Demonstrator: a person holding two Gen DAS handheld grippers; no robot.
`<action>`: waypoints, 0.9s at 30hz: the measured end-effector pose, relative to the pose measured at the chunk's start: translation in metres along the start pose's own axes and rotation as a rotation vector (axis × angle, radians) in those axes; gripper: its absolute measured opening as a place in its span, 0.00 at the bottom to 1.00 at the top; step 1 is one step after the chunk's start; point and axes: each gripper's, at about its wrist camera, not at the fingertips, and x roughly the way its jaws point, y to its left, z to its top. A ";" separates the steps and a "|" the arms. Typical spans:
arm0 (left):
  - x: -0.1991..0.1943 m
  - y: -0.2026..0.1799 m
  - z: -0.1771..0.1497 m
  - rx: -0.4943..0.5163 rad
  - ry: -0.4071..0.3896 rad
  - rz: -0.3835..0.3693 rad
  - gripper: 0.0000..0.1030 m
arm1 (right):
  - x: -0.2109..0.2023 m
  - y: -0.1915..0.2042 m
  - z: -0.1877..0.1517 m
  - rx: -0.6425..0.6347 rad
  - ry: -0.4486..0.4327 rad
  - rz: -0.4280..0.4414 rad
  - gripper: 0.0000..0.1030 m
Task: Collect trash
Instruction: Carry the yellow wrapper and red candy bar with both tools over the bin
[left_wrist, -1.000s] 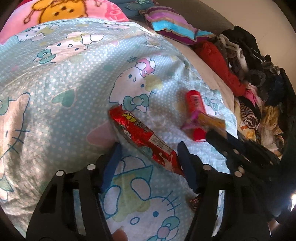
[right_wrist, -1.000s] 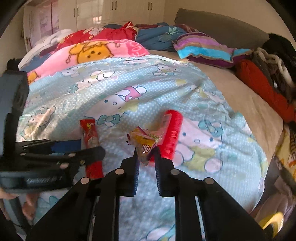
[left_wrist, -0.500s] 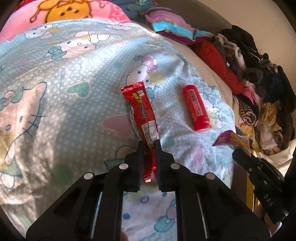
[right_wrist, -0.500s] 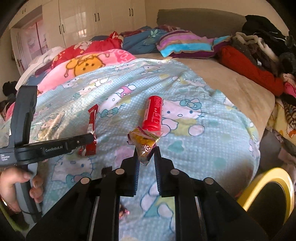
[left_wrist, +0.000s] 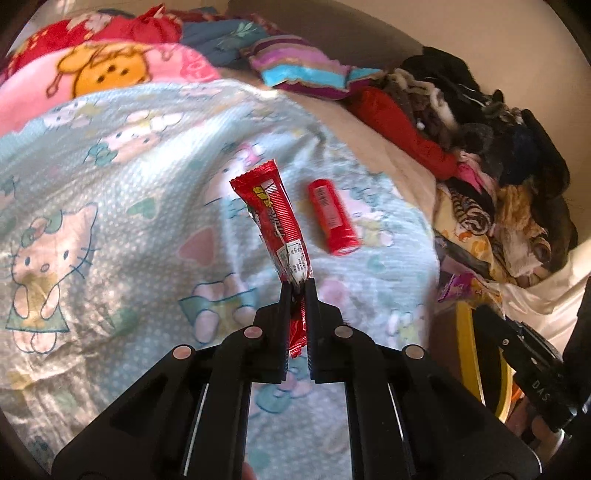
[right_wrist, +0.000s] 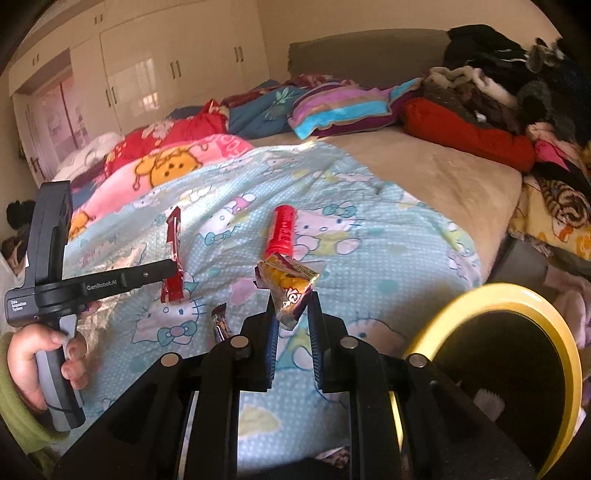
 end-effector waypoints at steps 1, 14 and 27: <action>-0.003 -0.005 0.001 0.011 -0.005 -0.008 0.03 | -0.005 -0.004 -0.002 0.012 -0.007 -0.004 0.15; -0.030 -0.087 -0.006 0.167 -0.038 -0.126 0.03 | -0.060 -0.064 -0.024 0.147 -0.063 -0.100 0.15; -0.025 -0.161 -0.036 0.315 0.019 -0.217 0.03 | -0.095 -0.130 -0.049 0.302 -0.079 -0.199 0.15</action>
